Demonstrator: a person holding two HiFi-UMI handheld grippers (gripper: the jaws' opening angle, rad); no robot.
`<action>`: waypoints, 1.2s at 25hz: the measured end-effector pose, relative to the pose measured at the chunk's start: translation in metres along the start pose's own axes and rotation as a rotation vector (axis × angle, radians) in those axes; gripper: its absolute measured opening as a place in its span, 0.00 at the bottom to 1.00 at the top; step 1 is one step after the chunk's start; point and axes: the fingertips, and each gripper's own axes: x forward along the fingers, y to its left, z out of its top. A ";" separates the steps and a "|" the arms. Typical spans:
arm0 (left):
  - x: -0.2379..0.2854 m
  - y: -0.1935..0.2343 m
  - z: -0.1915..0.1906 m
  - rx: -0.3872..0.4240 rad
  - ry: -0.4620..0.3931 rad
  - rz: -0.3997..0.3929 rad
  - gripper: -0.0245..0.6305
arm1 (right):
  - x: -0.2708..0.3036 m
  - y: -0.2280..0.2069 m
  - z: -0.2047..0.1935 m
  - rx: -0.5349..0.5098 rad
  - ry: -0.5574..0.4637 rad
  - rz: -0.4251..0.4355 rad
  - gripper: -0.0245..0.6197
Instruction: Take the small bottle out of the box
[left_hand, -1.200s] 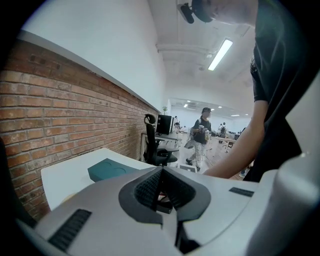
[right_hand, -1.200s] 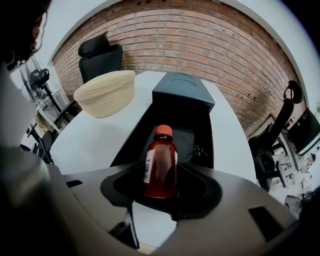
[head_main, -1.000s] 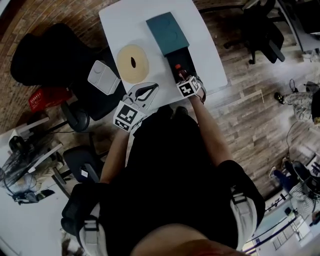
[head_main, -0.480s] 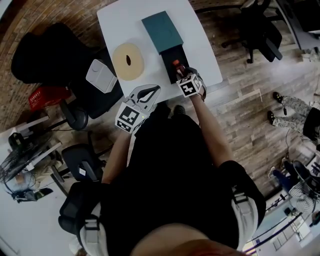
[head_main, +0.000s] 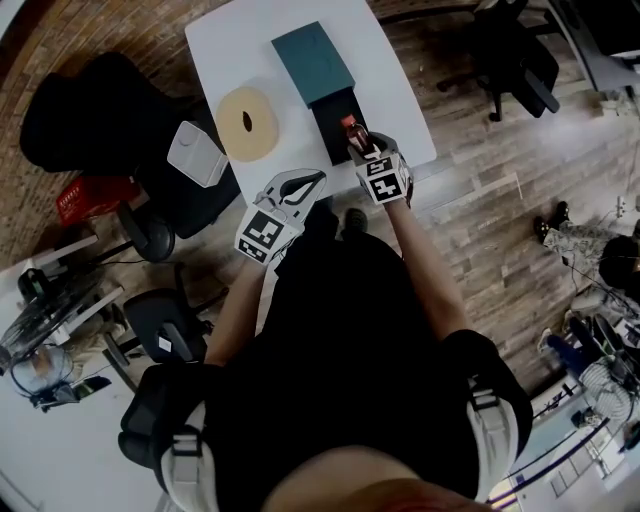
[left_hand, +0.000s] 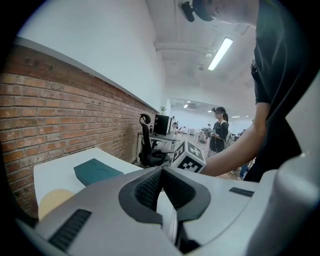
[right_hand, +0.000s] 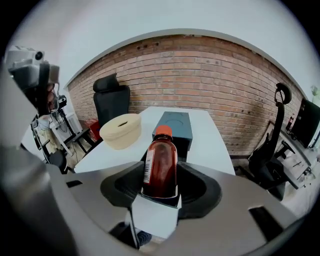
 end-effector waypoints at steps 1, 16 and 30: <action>0.001 -0.002 0.001 0.001 -0.002 -0.003 0.07 | -0.005 0.000 0.002 -0.009 -0.012 0.002 0.35; 0.012 -0.027 0.009 0.024 -0.010 0.040 0.07 | -0.065 -0.001 0.018 -0.082 -0.170 0.031 0.35; 0.016 -0.071 0.007 0.020 -0.012 0.097 0.07 | -0.120 0.008 0.010 -0.146 -0.261 0.074 0.35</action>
